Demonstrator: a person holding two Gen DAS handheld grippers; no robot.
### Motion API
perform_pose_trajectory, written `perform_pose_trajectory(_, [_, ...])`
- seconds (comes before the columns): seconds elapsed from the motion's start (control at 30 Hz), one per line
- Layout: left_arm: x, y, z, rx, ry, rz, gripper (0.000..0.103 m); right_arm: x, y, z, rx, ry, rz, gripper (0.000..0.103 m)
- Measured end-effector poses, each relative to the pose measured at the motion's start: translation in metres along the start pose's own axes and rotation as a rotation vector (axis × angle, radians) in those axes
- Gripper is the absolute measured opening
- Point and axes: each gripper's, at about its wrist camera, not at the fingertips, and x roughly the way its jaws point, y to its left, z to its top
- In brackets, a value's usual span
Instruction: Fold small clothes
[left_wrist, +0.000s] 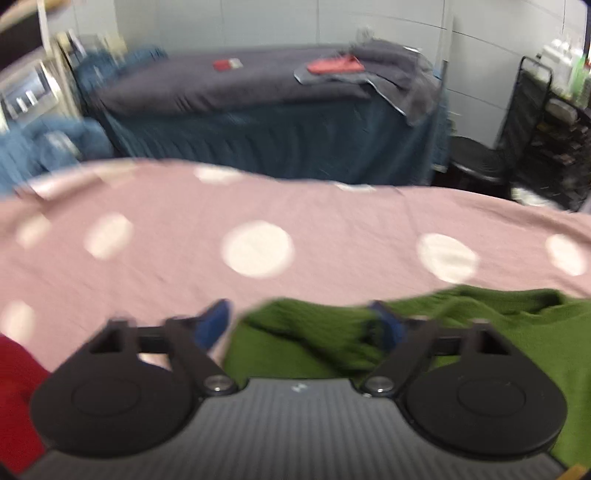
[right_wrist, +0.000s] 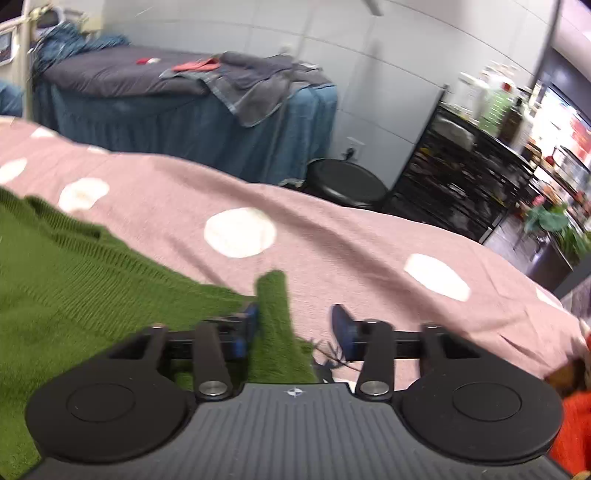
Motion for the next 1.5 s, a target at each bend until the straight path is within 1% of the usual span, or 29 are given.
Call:
perform_pose_trajectory(0.03, [-0.004,0.000,0.001,0.018,-0.029,0.028,0.102,-0.002,-0.003,-0.001,0.025,0.004,0.009,0.085])
perform_pose_trajectory(0.1, [-0.012,0.004,0.003,0.021,-0.065,0.042,0.102,-0.009,-0.008,-0.003,0.063,-0.005,0.029,0.084])
perform_pose_trajectory(0.2, [-0.018,0.015,0.005,-0.036,-0.047,0.021,0.102,-0.024,-0.008,-0.005,0.069,-0.054,0.047,0.084])
perform_pose_trajectory(0.27, [-0.025,0.021,0.003,-0.044,-0.057,0.017,0.102,-0.035,-0.007,-0.007,0.067,-0.082,0.062,0.085])
perform_pose_trajectory(0.37, [-0.041,0.026,-0.006,-0.019,-0.088,0.015,0.102,-0.051,-0.005,-0.009,0.078,-0.111,0.102,0.085])
perform_pose_trajectory(0.43, [-0.052,0.026,-0.013,0.019,-0.100,0.012,0.102,-0.063,-0.002,-0.011,0.078,-0.121,0.144,0.088])
perform_pose_trajectory(0.5, [-0.062,0.022,-0.020,0.053,-0.104,0.009,0.102,-0.074,0.003,-0.014,0.073,-0.135,0.178,0.094])
perform_pose_trajectory(0.6, [-0.081,0.020,-0.034,0.053,-0.132,-0.040,0.102,-0.092,0.012,-0.020,0.067,-0.153,0.219,0.095])
perform_pose_trajectory(0.67, [-0.089,0.020,-0.043,0.039,-0.126,-0.076,0.098,-0.104,0.016,-0.025,0.072,-0.162,0.249,0.097])
perform_pose_trajectory(0.7, [-0.092,0.019,-0.048,0.034,-0.112,-0.088,0.092,-0.110,0.019,-0.028,0.074,-0.167,0.268,0.098])
perform_pose_trajectory(0.73, [-0.094,0.018,-0.054,0.032,-0.097,-0.098,0.082,-0.114,0.022,-0.031,0.076,-0.168,0.289,0.098])
perform_pose_trajectory(0.8, [-0.098,0.017,-0.065,0.035,-0.073,-0.127,0.069,-0.120,0.028,-0.039,0.069,-0.160,0.320,0.098])
perform_pose_trajectory(0.83, [-0.098,0.015,-0.072,0.048,-0.061,-0.141,0.065,-0.123,0.032,-0.043,0.060,-0.160,0.331,0.098])
perform_pose_trajectory(0.87, [-0.099,0.012,-0.078,0.066,-0.050,-0.142,0.064,-0.125,0.036,-0.047,0.045,-0.163,0.341,0.098])
perform_pose_trajectory(0.93, [-0.101,0.003,-0.089,0.111,-0.041,-0.117,0.056,-0.125,0.044,-0.055,0.012,-0.157,0.351,0.098])
perform_pose_trajectory(0.97, [-0.103,0.000,-0.094,0.121,-0.043,-0.116,0.056,-0.126,0.047,-0.058,-0.004,-0.151,0.351,0.098])
perform_pose_trajectory(1.0, [-0.106,-0.002,-0.099,0.122,-0.047,-0.130,0.056,-0.127,0.050,-0.062,-0.013,-0.149,0.350,0.098])
perform_pose_trajectory(1.07, [-0.108,-0.005,-0.108,0.129,-0.041,-0.149,0.056,-0.128,0.054,-0.068,-0.027,-0.148,0.371,0.098])
perform_pose_trajectory(1.17, [-0.111,-0.013,-0.116,0.145,-0.040,-0.123,0.059,-0.131,0.059,-0.073,-0.021,-0.144,0.399,0.103])
perform_pose_trajectory(1.27, [-0.117,-0.021,-0.118,0.142,-0.055,-0.133,0.065,-0.134,0.066,-0.074,-0.007,-0.159,0.409,0.103])
perform_pose_trajectory(1.3, [-0.118,-0.023,-0.119,0.138,-0.065,-0.137,0.072,-0.136,0.070,-0.074,-0.005,-0.167,0.415,0.103])
perform_pose_trajectory(1.33, [-0.120,-0.025,-0.119,0.130,-0.078,-0.136,0.085,-0.137,0.075,-0.073,-0.008,-0.172,0.422,0.103])
perform_pose_trajectory(1.37, [-0.121,-0.027,-0.120,0.118,-0.093,-0.135,0.092,-0.137,0.080,-0.072,-0.014,-0.176,0.428,0.103])
perform_pose_trajectory(1.4, [-0.122,-0.028,-0.121,0.103,-0.109,-0.138,0.103,-0.137,0.085,-0.071,-0.017,-0.185,0.426,0.103])
perform_pose_trajectory(1.47, [-0.122,-0.028,-0.125,0.077,-0.142,-0.153,0.103,-0.136,0.094,-0.070,-0.018,-0.203,0.398,0.103])
perform_pose_trajectory(1.5, [-0.119,-0.028,-0.127,0.077,-0.144,-0.150,0.103,-0.134,0.099,-0.070,-0.026,-0.202,0.372,0.103])
